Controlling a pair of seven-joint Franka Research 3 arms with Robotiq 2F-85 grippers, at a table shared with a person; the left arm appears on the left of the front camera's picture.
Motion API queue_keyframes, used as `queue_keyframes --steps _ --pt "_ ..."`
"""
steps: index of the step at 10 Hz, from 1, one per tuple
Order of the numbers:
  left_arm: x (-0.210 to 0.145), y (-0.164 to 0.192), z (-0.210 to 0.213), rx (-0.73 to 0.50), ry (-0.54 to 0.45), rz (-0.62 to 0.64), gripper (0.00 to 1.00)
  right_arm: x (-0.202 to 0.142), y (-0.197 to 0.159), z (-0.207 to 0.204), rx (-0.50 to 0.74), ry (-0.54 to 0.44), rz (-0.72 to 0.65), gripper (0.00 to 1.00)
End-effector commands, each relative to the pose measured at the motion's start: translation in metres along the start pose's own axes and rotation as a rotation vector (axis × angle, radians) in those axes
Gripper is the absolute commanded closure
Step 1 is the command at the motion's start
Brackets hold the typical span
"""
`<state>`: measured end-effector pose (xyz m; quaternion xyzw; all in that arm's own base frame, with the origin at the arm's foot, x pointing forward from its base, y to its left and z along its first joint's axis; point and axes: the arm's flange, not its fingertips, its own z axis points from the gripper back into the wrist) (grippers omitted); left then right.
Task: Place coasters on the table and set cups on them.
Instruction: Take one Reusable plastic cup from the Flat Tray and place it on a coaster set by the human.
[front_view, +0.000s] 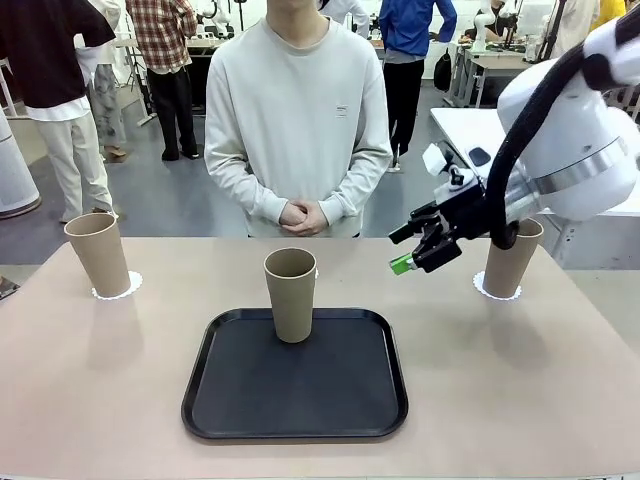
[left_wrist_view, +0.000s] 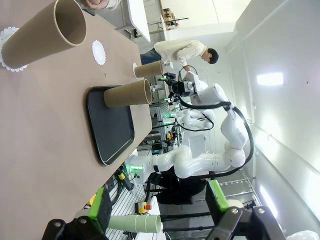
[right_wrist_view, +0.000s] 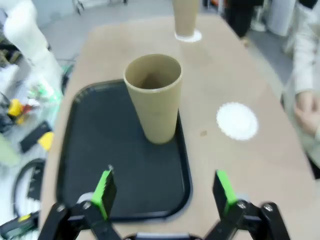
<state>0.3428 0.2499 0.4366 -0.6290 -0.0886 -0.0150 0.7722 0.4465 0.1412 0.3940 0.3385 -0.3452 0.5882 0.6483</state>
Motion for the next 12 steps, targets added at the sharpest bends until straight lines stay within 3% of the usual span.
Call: queue_keyframes --steps 1,3,4,5,8,10,12 --pt "-0.001 -0.003 0.001 -0.006 -0.006 0.002 0.00 -0.023 -0.013 -0.010 0.129 -0.152 0.028 0.00" --pt "-0.001 -0.003 0.001 -0.006 -0.006 0.002 0.00 -0.026 -0.012 -0.023 0.158 -0.232 0.039 0.00" --pt "-0.001 -0.003 0.001 -0.006 -0.006 0.002 0.00 -0.018 -0.004 -0.027 0.141 -0.172 -0.022 0.00" --pt "-0.001 -0.003 0.001 -0.006 -0.006 0.002 0.00 -0.029 -0.007 -0.016 0.135 -0.204 0.043 0.00" --pt "-0.001 -0.003 0.001 -0.006 -0.006 0.002 0.00 -0.029 -0.006 -0.021 0.151 -0.203 0.032 0.00" --pt "-0.001 -0.003 0.001 -0.006 -0.006 0.002 0.00 -0.033 -0.017 -0.039 0.004 -0.267 0.057 0.00" --pt "-0.001 -0.003 0.001 -0.006 -0.006 0.002 0.00 -0.048 -0.032 -0.067 0.009 -0.320 0.078 0.00"
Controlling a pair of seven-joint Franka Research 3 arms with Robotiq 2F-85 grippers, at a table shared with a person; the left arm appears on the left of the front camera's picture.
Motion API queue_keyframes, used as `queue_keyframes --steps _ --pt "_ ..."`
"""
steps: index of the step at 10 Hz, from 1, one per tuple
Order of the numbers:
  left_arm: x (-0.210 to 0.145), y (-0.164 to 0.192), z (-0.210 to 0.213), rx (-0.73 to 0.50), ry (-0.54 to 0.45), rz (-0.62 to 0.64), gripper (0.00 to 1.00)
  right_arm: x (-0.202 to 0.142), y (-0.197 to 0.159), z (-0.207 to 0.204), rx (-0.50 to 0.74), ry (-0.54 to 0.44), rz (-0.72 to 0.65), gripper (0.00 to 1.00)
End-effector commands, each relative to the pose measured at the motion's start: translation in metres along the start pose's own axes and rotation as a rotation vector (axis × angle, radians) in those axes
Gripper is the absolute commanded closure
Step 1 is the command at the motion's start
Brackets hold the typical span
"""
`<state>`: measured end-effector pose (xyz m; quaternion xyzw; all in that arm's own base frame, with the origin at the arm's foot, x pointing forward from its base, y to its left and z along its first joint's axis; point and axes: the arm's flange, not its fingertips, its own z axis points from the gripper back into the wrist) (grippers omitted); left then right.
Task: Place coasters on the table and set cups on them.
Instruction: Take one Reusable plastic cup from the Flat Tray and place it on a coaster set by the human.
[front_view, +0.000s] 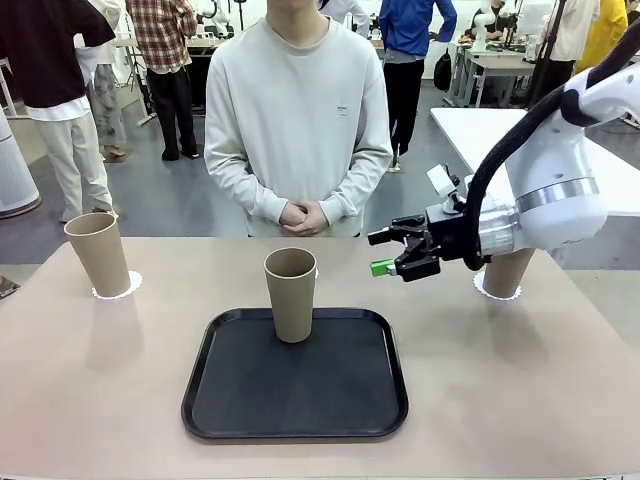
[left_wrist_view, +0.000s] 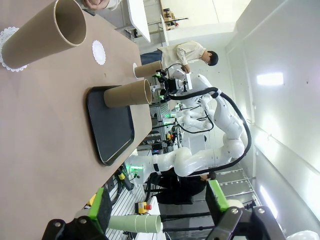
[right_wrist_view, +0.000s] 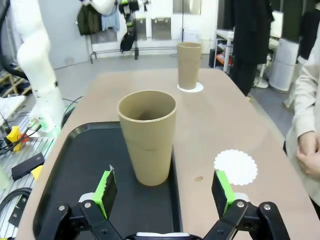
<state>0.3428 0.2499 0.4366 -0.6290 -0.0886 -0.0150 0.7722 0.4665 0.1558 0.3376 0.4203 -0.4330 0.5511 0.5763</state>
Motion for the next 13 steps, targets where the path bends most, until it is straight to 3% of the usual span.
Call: queue_keyframes --steps 1,5,13 --pt "-0.001 -0.003 0.001 -0.006 -0.006 0.002 0.00 -0.026 -0.016 -0.030 -0.022 -0.017 0.055 0.00" --pt "-0.001 -0.003 0.001 -0.006 -0.006 0.002 0.00 -0.053 -0.027 -0.055 0.035 -0.032 -0.033 0.00" --pt "-0.001 -0.003 0.001 -0.006 -0.006 0.002 0.00 -0.050 -0.023 -0.105 0.106 -0.010 -0.064 0.00"
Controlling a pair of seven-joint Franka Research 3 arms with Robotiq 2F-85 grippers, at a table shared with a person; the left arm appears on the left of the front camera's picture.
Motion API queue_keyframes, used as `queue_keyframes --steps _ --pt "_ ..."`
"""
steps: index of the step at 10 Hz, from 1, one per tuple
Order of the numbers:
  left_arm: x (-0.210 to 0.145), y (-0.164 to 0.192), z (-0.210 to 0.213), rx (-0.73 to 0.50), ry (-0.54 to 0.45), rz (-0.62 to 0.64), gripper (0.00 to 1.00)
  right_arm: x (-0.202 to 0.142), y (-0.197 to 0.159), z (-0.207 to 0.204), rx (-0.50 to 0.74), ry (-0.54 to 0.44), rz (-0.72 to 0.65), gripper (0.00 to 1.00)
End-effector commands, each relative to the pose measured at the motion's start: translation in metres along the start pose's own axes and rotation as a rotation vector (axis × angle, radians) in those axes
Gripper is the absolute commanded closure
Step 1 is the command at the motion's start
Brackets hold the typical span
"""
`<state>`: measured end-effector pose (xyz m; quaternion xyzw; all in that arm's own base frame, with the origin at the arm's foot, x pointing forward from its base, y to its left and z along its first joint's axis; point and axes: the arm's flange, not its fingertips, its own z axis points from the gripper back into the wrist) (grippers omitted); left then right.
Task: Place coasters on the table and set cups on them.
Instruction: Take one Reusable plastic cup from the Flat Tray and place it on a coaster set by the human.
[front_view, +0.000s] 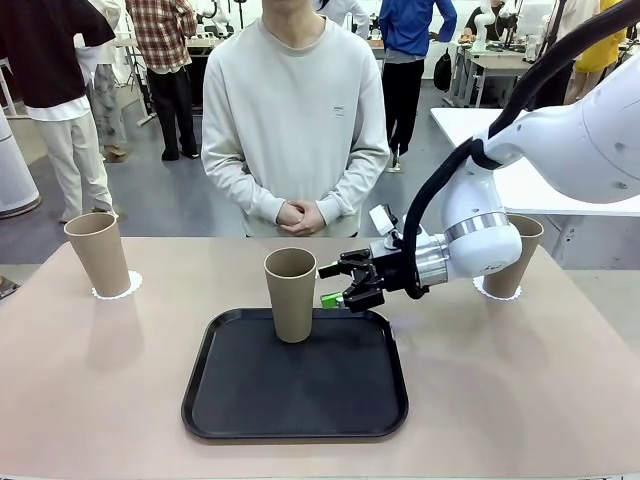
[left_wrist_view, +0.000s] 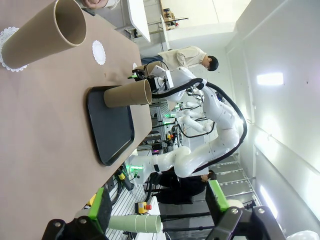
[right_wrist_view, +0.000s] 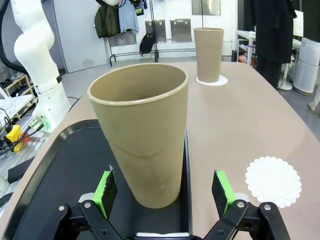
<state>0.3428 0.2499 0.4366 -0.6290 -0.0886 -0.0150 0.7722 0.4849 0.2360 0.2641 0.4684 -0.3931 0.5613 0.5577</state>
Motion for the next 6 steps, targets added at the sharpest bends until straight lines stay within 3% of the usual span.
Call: queue_keyframes --steps 1,6 --pt "-0.0011 -0.0026 0.0011 -0.006 -0.006 0.002 0.00 -0.0018 -0.0086 -0.0072 -0.017 0.002 -0.027 0.00" --pt "-0.0011 -0.0026 0.0011 -0.006 -0.006 0.002 0.00 -0.0027 -0.0029 -0.0035 0.003 0.001 -0.012 0.00"
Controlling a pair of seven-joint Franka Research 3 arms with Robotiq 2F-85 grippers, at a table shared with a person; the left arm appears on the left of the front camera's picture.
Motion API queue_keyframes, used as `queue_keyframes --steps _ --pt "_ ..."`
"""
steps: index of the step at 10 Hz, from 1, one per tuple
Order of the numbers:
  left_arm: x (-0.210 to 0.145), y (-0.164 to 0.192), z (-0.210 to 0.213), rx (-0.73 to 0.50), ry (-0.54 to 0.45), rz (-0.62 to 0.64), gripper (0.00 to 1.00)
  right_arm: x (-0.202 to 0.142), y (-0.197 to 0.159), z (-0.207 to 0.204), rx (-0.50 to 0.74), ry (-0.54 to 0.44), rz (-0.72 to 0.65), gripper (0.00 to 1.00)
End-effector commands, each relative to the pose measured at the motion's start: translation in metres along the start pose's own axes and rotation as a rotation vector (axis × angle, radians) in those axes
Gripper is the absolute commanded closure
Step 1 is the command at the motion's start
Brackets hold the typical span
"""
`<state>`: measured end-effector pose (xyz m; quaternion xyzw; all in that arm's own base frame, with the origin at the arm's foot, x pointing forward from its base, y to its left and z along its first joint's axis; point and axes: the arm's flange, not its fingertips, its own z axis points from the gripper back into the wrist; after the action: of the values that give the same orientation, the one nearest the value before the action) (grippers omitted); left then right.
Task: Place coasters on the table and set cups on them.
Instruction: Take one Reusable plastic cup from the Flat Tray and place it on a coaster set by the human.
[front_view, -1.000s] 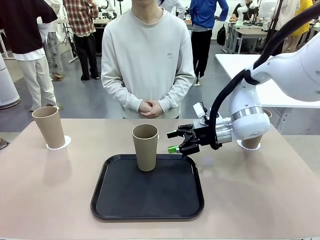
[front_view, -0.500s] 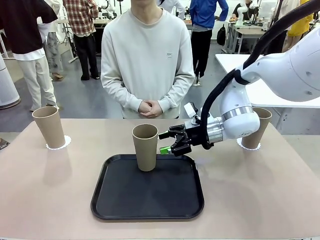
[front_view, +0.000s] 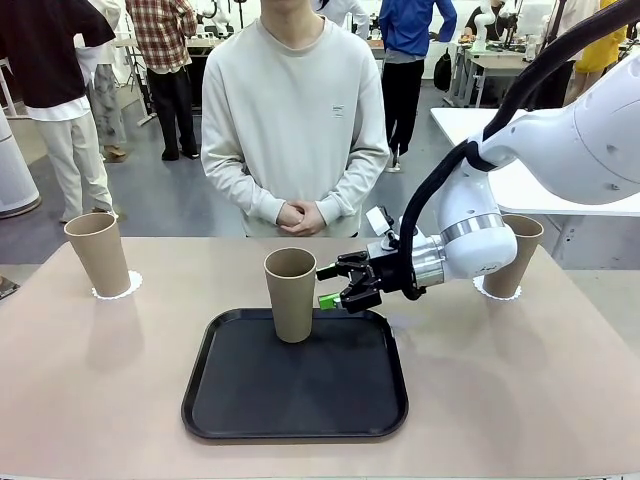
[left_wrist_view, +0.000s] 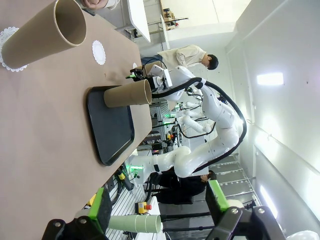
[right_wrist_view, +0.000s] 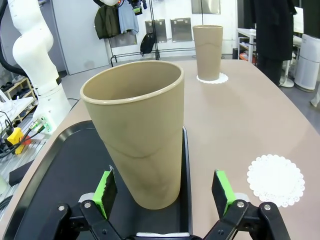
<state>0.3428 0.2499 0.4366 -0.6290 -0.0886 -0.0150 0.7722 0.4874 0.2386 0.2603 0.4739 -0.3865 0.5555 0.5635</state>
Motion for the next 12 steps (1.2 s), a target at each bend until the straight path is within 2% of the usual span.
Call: queue_keyframes --steps 1,4,7,12 --pt "-0.001 -0.003 0.001 -0.006 -0.006 0.002 0.00 0.000 0.000 0.000 -0.001 0.000 0.012 0.00" --pt "-0.001 -0.003 0.001 -0.006 -0.006 0.002 0.00 0.000 0.000 0.000 0.000 0.000 0.001 0.00" --pt "-0.001 -0.003 0.001 -0.006 -0.006 0.002 0.00 0.002 0.008 -0.009 0.033 0.036 0.064 0.00" --pt "-0.001 -0.003 0.001 -0.006 -0.006 0.002 0.00 -0.010 0.003 -0.023 0.046 0.059 0.085 0.00"
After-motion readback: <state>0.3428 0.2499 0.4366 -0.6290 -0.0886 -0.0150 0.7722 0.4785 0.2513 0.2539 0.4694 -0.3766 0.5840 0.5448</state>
